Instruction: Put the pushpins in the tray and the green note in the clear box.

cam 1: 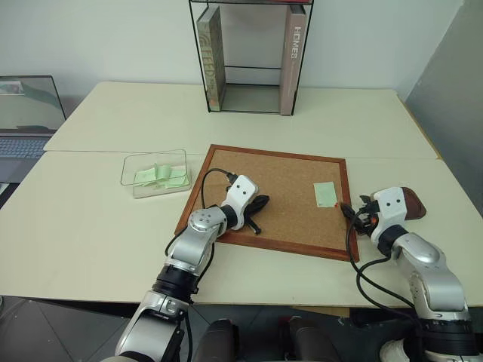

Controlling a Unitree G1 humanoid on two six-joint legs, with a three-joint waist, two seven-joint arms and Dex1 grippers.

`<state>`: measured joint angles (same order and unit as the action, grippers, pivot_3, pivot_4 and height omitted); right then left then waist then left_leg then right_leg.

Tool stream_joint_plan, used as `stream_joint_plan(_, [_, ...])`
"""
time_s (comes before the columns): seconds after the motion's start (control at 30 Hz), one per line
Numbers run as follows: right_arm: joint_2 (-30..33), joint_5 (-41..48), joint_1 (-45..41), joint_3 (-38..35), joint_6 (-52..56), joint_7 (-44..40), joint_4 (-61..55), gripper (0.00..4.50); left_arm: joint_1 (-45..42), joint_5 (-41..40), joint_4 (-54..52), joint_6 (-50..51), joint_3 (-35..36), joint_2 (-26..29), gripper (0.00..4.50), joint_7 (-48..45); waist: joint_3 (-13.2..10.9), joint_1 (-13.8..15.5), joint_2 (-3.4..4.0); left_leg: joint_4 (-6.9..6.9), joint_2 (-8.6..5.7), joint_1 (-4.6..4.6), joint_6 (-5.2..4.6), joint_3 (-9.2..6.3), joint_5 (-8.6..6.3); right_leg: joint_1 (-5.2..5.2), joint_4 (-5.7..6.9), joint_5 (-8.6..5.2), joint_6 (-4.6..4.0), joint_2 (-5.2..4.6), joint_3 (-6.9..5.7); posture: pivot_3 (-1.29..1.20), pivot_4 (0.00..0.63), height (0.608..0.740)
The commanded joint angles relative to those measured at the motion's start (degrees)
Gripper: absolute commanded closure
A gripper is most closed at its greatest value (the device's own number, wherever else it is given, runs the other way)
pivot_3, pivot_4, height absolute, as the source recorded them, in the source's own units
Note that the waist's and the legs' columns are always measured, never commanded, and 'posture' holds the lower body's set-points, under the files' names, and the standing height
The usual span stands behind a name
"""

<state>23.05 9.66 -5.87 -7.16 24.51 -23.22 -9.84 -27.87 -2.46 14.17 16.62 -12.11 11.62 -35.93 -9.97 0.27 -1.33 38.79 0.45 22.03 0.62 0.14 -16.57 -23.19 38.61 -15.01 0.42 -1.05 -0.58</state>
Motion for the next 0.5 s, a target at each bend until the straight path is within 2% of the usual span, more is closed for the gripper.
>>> stream_joint_plan(0.03, [-0.3,-0.8,-1.4,0.9,-2.1,0.4,0.6,1.43,0.9,0.6,0.7,0.9,-1.9,-0.2,4.50,-1.0,0.0,0.0,0.00,0.00,0.00,0.00,0.00,0.01,0.00,0.00,0.00,0.00,0.00,0.00,0.00,0.00,0.150,0.740])
stream_joint_plan(0.43, [-0.9,-1.2,-3.0,1.6,-3.6,0.0,3.6,1.43,1.5,0.6,0.0,1.2,-2.0,0.0,4.50,-1.0,0.0,0.0,0.00,0.00,0.00,0.00,0.00,0.00,0.00,0.00,0.00,0.00,0.00,0.00,0.00,0.00,0.150,0.740])
stream_joint_plan(0.5, [-0.9,-1.2,-2.9,1.5,-3.7,-0.1,3.7,1.73,1.6,0.6,-0.1,1.2,-2.0,0.1,4.50,-1.1,0.0,0.0,0.00,0.00,0.00,0.00,0.00,0.01,0.00,0.00,0.00,0.00,0.00,0.00,0.01,0.00,0.150,0.740])
